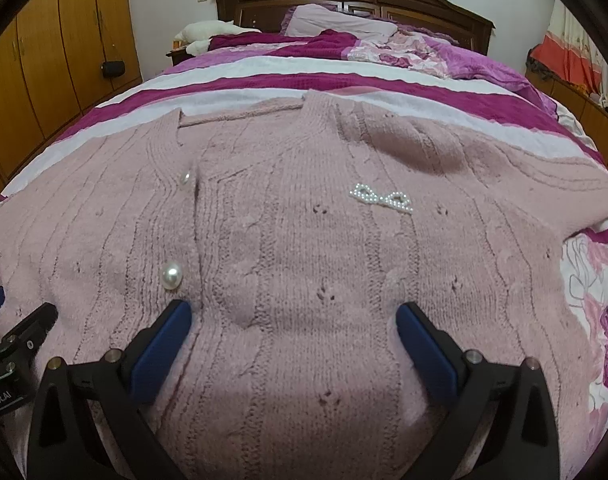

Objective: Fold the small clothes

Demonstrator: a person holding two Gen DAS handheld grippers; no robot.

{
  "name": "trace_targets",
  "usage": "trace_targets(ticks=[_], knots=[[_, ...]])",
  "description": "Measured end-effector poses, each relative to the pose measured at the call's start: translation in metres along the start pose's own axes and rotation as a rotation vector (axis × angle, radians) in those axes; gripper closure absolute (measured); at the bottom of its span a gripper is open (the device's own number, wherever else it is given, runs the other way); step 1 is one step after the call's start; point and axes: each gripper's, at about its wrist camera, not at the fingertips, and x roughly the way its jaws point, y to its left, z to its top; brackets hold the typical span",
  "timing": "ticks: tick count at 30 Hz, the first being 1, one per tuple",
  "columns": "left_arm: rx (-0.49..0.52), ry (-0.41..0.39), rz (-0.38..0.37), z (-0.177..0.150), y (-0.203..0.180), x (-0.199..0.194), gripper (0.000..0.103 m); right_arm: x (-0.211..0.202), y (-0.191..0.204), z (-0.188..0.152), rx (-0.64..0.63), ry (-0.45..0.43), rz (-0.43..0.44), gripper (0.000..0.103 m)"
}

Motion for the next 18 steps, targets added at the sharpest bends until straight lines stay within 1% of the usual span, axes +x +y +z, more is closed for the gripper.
trace_targets(ticks=[11,14,15,17,18], knots=[[0.007,0.006,0.010,0.000,-0.002,0.002,0.017,0.001,-0.003,0.001,0.013,-0.007,0.016,0.000],[0.034,0.025,0.017,0.003,-0.005,0.005,0.017,0.002,-0.003,0.001,0.015,-0.008,0.018,0.000],[0.037,0.037,-0.012,0.005,-0.001,0.006,0.017,0.003,-0.003,0.002,0.015,-0.008,0.019,0.000],[-0.022,0.043,-0.077,0.005,0.013,0.004,0.018,0.003,-0.004,0.002,0.019,-0.009,0.024,0.000],[-0.061,0.039,-0.119,0.005,0.024,-0.001,0.023,0.003,-0.005,0.002,0.021,-0.009,0.027,0.000]])
